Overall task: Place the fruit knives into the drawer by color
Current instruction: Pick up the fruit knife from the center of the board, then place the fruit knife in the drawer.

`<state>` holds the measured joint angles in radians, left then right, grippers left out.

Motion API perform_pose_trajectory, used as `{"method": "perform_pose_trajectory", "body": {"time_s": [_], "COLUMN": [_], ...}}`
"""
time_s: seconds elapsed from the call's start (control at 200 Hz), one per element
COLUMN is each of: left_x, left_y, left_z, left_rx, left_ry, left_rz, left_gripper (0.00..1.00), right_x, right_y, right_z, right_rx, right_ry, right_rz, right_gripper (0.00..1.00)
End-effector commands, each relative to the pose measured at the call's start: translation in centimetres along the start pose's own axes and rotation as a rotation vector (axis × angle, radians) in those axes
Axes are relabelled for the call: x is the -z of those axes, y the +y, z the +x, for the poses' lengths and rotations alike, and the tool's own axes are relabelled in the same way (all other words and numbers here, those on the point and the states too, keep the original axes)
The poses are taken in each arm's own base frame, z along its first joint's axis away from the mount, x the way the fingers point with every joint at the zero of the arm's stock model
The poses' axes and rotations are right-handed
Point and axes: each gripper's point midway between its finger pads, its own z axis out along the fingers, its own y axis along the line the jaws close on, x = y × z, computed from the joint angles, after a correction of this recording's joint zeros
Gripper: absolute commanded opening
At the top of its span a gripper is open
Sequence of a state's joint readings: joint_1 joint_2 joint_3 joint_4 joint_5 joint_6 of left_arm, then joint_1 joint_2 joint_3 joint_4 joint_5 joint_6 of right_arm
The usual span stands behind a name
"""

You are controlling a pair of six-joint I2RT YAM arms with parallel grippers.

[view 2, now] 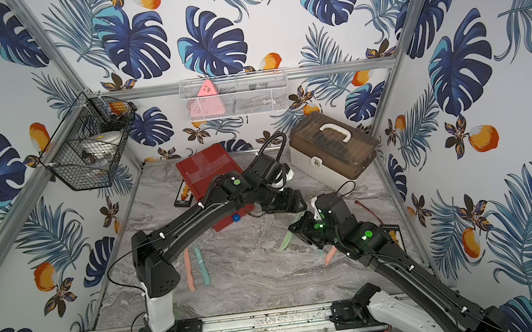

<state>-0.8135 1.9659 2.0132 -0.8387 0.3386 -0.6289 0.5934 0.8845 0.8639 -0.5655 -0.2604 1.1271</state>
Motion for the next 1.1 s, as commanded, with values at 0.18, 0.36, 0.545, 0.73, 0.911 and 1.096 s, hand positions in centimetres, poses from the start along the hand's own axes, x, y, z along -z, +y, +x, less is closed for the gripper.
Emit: {"method": "perform_pose_trajectory", "body": {"time_s": [0.18,0.36,0.545,0.73,0.911,1.096], "left_x": [6.5,12.3,17.0,20.5,22.1,22.6], "left_y": [1.2,3.9,6.3,8.5,10.7,12.3], "left_z": [-5.1,-6.8,-6.3,-3.9,-0.6,2.2], "left_rx": [-0.045,-0.034,-0.055,-0.071,-0.076,-0.063], "left_ry": [-0.211,-0.349,-0.424,-0.455,-0.444,-0.412], "left_rz": [-0.035,-0.065,-0.142,-0.230,-0.304,-0.349], "left_gripper": [0.92,0.99,0.99,0.99,0.99,0.99], "right_x": [0.7,-0.4,-2.1,-4.6,-7.2,-10.4], "right_y": [4.0,7.1,11.0,15.6,18.6,19.4], "right_z": [-0.1,-1.0,-2.1,-2.3,-2.4,-2.0], "right_rx": [-0.064,-0.122,-0.148,-0.124,-0.114,-0.157], "right_ry": [0.056,0.070,0.078,0.099,0.112,0.142], "right_rz": [-0.042,-0.113,-0.189,-0.241,-0.273,-0.296], "right_gripper": [0.00,0.00,0.00,0.00,0.00,0.00]}}
